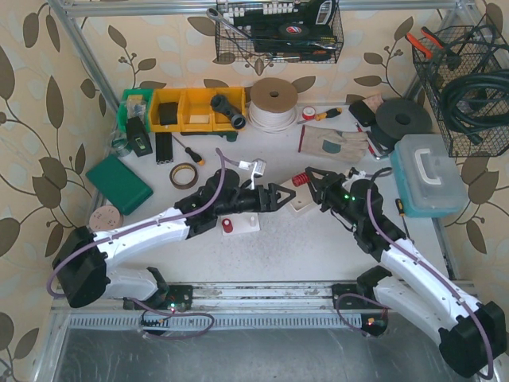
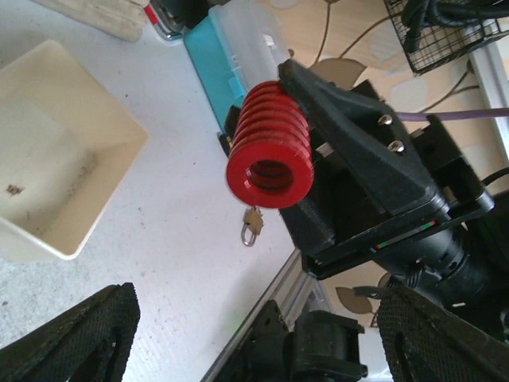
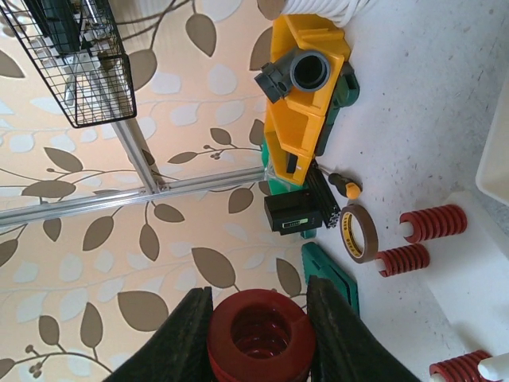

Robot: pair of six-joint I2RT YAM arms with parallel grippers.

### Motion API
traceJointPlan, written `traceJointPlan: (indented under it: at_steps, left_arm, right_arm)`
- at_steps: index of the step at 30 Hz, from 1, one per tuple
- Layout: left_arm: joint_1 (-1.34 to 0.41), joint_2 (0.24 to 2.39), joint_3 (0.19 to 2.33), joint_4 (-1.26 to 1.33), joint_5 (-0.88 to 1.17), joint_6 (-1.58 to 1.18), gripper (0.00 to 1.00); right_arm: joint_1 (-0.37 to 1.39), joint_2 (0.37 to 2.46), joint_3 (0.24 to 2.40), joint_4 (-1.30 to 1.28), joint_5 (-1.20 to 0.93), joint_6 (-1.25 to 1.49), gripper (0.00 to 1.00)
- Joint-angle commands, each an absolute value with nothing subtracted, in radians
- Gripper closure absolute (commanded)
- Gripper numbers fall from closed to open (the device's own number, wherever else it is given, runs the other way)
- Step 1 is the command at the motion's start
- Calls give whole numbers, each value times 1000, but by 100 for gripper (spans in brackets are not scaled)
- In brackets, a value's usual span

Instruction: Install the large spring

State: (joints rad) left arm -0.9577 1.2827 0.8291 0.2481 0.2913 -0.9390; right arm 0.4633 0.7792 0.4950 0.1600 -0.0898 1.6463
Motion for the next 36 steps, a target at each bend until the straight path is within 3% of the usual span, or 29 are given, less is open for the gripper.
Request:
traceJointPlan:
  at_steps: [1, 28, 36]
  left_arm:
    - [-968, 1288, 894, 329, 321, -912, 15]
    - [-969, 1385, 1030, 259, 308, -870, 29]
    - [-968, 1401, 1048, 243, 316, -867, 38]
  right_arm:
    - [476, 757, 510, 192, -97, 1715, 100]
    - [513, 761, 504, 261, -97, 1754, 100]
    - [519, 759, 505, 261, -93, 1753, 100]
